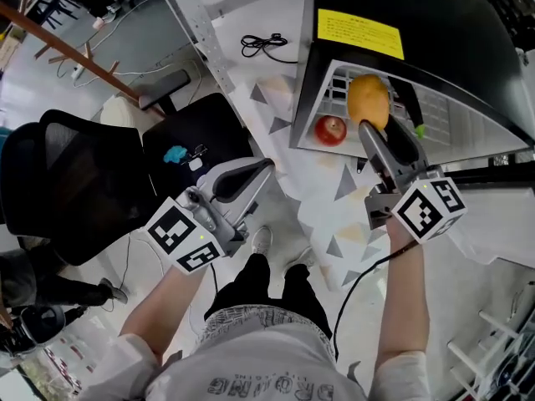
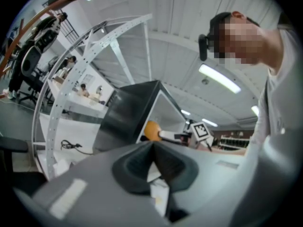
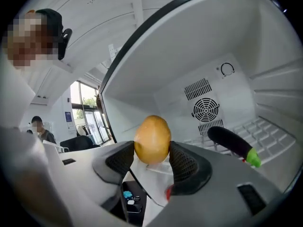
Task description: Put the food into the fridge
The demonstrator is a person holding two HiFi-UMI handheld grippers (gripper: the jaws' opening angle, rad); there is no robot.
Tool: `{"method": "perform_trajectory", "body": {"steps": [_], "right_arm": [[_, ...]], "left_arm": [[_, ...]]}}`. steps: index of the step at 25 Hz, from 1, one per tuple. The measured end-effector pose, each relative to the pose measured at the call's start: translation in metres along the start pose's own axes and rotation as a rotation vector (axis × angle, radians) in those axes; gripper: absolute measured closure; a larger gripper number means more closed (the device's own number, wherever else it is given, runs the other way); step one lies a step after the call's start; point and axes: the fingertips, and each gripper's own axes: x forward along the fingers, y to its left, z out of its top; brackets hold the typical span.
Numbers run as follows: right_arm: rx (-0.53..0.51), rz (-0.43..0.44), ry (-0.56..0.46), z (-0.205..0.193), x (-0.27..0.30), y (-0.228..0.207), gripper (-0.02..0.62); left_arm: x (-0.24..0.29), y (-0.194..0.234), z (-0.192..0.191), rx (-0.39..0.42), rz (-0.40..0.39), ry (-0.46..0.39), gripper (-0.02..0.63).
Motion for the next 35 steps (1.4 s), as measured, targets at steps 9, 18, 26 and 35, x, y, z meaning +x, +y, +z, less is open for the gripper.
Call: {"method": "perform_trajectory", "body": {"steps": [9,18,26,35], "right_arm": [[-0.106,0.013,0.044,0.013,0.039,-0.024,0.364],[-0.210,-0.004,0.092,0.014,0.069,-0.047,0.363],[-0.340,-0.030,0.182,0.003,0.090,-0.054,0.363],[-0.435,-0.057,0.243,-0.004,0.102,-0.063,0.362]], "left_arm": [[0.007,0.007,-0.010,-0.026,0.056,-0.030,0.600],[0.007,0.015,-0.012,-0.032,0.087,-0.043,0.600],[0.001,0.020,-0.015,-0.034,0.108,-0.043,0.600],[0.000,0.022,-0.021,-0.038,0.111,-0.035,0.600]]}}
